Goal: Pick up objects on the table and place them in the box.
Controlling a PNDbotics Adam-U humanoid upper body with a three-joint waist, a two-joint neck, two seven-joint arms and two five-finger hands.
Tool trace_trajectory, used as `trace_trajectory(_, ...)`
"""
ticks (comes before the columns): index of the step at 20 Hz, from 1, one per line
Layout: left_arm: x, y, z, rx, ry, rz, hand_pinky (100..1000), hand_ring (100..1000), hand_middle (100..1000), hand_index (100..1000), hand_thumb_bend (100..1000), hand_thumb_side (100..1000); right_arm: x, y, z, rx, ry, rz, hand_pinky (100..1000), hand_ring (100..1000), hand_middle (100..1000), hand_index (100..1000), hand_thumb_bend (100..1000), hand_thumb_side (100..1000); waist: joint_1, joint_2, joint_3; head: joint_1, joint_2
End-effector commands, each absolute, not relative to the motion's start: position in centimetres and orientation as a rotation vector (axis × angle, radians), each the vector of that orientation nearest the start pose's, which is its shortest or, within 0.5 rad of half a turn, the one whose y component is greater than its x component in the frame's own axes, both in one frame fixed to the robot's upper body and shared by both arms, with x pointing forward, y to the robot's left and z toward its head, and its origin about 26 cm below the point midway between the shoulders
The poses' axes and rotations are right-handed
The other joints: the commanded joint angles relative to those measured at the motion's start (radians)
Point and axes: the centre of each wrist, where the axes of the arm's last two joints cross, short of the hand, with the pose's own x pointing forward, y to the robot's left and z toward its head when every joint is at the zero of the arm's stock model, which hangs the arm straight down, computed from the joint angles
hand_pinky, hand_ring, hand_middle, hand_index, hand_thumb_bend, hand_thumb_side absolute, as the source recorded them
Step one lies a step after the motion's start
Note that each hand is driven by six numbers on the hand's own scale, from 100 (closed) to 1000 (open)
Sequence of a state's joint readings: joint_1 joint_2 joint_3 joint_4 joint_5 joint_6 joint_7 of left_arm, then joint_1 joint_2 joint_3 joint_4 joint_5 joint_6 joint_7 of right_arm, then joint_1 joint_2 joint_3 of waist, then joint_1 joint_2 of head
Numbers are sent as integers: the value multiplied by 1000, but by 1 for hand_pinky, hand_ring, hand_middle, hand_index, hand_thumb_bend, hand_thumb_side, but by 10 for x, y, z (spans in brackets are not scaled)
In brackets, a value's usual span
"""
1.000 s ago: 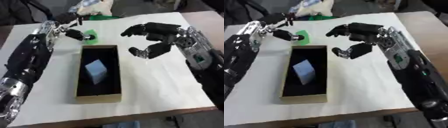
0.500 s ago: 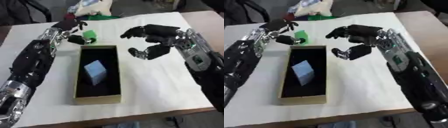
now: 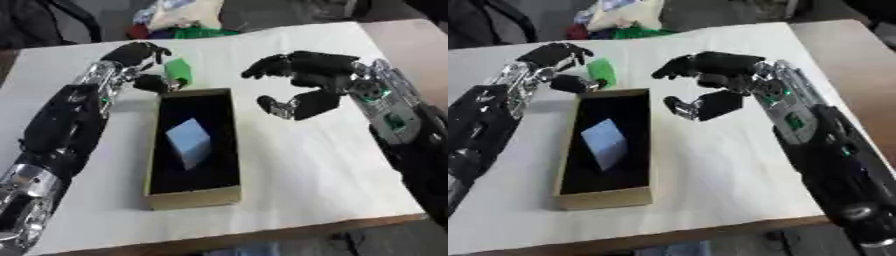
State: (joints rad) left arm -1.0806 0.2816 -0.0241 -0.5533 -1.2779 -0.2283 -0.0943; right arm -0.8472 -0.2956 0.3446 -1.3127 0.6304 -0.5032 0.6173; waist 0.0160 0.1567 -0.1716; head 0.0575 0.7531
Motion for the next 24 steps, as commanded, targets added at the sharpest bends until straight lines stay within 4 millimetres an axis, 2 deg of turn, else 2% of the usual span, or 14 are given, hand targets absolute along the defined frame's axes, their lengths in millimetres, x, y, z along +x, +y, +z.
trace_trajectory(1, 510, 246, 158, 1083, -1393, -1474, 785, 698, 688, 930, 449, 851, 428, -153, 209, 389, 2350, -2553, 817, 857, 879, 973, 100, 945, -4, -13, -2, -6, -14)
trace_trajectory(2, 510, 246, 159, 1083, -1402, -1464, 785, 697, 687, 930, 446, 854, 428, -153, 209, 389, 2352, -2554, 817, 857, 879, 973, 100, 945, -4, -12, -2, -7, -15)
trace_trajectory(3, 510, 247, 161, 1081, -1412, -1456, 785, 696, 684, 929, 407, 915, 428, -153, 209, 389, 2353, -2554, 817, 857, 879, 973, 100, 948, -3, -13, -3, -7, -15)
trace_trajectory(4, 511, 248, 164, 1079, -1424, -1451, 785, 695, 684, 929, 440, 859, 428, -153, 209, 390, 2354, -2556, 817, 857, 878, 973, 100, 949, -3, -13, -3, -7, -15)
trace_trajectory(12, 513, 255, 195, 1071, -1482, -1403, 785, 690, 675, 925, 421, 840, 429, -154, 206, 385, 2355, -2566, 817, 857, 876, 973, 100, 957, 0, -18, -4, -9, -14)
trace_trajectory(24, 512, 262, 191, 1087, -1458, -1389, 790, 697, 680, 926, 442, 831, 429, -156, 206, 385, 2360, -2564, 814, 857, 874, 973, 100, 968, 5, -7, -11, -17, -17)
